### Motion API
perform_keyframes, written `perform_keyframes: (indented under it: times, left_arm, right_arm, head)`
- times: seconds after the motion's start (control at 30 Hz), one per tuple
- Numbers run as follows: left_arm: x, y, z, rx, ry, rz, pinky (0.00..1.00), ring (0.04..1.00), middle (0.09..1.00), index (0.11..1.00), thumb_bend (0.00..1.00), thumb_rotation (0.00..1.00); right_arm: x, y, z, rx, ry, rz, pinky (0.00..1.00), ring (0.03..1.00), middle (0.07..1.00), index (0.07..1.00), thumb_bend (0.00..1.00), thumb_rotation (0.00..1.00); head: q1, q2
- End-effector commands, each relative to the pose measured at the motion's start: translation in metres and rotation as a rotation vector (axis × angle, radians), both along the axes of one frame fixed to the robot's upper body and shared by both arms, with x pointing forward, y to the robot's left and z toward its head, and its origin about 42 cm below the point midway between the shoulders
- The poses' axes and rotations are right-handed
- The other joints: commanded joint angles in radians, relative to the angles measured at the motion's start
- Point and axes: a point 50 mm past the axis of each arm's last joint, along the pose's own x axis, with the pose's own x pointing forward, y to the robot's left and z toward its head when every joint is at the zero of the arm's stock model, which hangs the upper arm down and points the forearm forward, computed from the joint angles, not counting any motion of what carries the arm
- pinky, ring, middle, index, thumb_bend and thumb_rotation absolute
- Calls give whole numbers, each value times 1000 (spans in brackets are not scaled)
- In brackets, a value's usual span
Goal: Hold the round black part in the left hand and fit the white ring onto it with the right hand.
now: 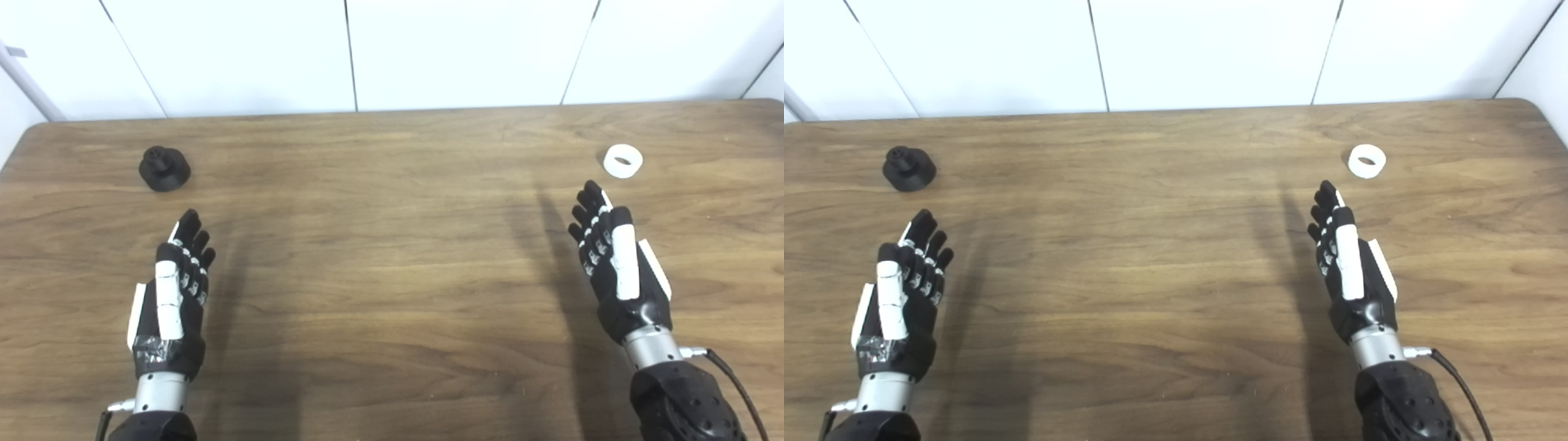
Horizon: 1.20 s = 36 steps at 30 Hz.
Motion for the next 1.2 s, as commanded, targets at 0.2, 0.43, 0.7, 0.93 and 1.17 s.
perform_keyframes:
  times: [0.2,0.43,0.7,0.93,1.17]
  left_arm:
    - [-16,-25,-10,-11,-5,16,1000,1000,982,940,552,872]
    - [-16,-29,-18,5,-2,7,1000,1000,981,948,527,869]
    - [-17,-31,-23,35,4,-1,1000,1000,997,966,495,858]
    - [-17,-30,-26,144,23,9,1000,1000,994,976,483,709]
    - [-15,-27,-21,270,16,61,992,978,979,972,712,397]
  right_arm:
    - [-9,-9,-7,1,-27,32,1000,1000,1000,1000,540,1000]
    - [-10,-5,-10,2,-14,43,1000,1000,1000,1000,541,1000]
    - [-10,-5,-12,-6,-9,46,1000,1000,1000,1000,518,1000]
    - [-11,-5,-14,-5,-9,49,1000,1000,1000,1000,525,1000]
    - [-10,-9,-17,-15,-2,39,1000,1000,1000,1000,522,1000]
  head:
    - [95,-92]
    - [111,-136]
    - [99,-162]
    - [84,-154]
    - [84,-144]
